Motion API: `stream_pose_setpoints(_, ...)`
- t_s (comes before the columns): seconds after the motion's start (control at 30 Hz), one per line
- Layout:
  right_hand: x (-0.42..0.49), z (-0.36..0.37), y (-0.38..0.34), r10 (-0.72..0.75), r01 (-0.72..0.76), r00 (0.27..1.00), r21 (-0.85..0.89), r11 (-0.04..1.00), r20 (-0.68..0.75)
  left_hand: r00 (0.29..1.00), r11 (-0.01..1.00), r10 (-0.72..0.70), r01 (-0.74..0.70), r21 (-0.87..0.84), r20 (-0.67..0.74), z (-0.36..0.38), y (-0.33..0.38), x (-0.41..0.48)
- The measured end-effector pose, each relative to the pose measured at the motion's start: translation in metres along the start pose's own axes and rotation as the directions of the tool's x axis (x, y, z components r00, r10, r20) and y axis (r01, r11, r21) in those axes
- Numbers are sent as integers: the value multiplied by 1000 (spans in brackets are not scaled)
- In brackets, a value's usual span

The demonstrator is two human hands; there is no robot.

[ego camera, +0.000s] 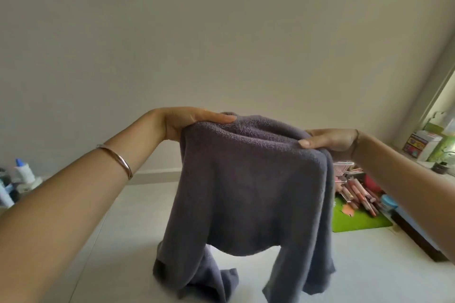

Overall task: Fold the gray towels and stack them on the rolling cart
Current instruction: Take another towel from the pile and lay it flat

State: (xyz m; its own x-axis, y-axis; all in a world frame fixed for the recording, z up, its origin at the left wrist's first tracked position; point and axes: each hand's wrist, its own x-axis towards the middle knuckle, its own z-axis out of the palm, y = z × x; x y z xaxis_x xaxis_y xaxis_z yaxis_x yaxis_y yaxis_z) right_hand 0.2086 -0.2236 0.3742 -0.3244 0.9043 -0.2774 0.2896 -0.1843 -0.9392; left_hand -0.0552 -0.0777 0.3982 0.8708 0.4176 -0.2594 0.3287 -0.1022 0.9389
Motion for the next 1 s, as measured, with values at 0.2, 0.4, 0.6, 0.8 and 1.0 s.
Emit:
stream_pose_setpoints(0.2, 26, -8, 7, 200, -196, 979, -102, 975, 34, 981, 955, -185, 192, 226, -50, -24, -37, 17)
stream_pose_setpoints(0.4, 105, 4, 147, 311, -466, 881, -545, 696, -356, 943, 874, -208, 299, 384, -261, -13, -184, 88)
stream_pose_setpoints(0.6, 154, 5, 279, 172, -494, 779, -421, 761, -603, 823, 749, -88, 426, 507, -561, 48, -285, 157)
stream_pose_setpoints(0.8, 118, 8, 334, 213, -502, 571, -131, 855, -793, 956, 639, 53, 189, 745, -288, 133, -304, 188)
stream_pose_setpoints(1.0, 51, 11, 370, 444, -581, 385, 161, 798, -809, 964, 629, -166, 267, 730, -210, 189, -348, 203)
